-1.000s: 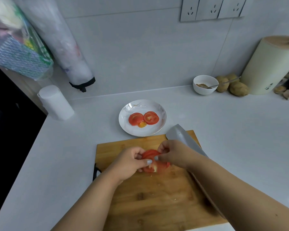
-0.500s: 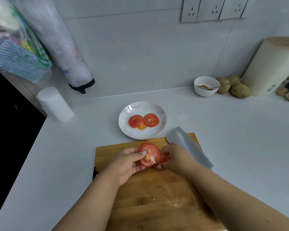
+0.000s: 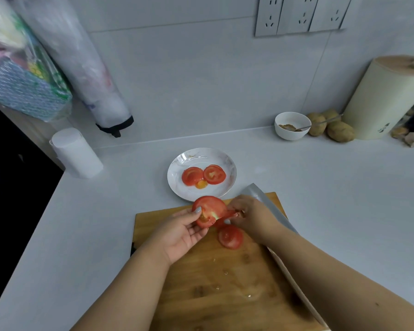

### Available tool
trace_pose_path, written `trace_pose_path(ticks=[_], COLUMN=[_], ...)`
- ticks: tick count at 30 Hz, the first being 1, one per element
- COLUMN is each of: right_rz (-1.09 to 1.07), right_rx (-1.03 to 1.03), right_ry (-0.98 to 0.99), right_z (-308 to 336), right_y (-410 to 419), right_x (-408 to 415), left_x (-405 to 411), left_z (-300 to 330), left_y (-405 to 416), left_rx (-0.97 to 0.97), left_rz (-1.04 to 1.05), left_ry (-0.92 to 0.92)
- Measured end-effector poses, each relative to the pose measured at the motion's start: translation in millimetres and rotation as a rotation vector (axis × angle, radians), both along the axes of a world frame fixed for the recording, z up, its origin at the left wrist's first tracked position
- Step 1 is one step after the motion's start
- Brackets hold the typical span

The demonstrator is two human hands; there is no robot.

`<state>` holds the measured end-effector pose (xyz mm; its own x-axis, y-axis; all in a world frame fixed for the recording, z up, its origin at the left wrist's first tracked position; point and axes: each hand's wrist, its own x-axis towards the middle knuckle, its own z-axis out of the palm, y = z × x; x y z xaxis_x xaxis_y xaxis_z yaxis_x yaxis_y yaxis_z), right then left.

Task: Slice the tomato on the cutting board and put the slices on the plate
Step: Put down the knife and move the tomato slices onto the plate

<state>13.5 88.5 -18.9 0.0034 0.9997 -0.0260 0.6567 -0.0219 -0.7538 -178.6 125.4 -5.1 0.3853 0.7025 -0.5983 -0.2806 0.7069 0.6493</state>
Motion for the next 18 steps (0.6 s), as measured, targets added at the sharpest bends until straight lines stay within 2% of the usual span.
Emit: trace_pose_path(ticks=[5,9,15,18], right_rz=[-0.04,-0.128,-0.182,-0.178], right_rx=[-0.079,-0.092,-0.216,-0.251], right_ry=[0.139,0.14,0.022,-0.056], right_z=[22,28,8,0], right_y=[34,79,125,134], right_x=[7,7,2,-1], left_x=[4,12,30,31], left_z=[15,16,-3,-12], left_y=[33,68,98,103], left_rx=[0.091,0.179,0.227,0.324], left_rz=[0.036,0.105,0.112,-0.023], left_ry=[0.023,0.186,0.642,1.019])
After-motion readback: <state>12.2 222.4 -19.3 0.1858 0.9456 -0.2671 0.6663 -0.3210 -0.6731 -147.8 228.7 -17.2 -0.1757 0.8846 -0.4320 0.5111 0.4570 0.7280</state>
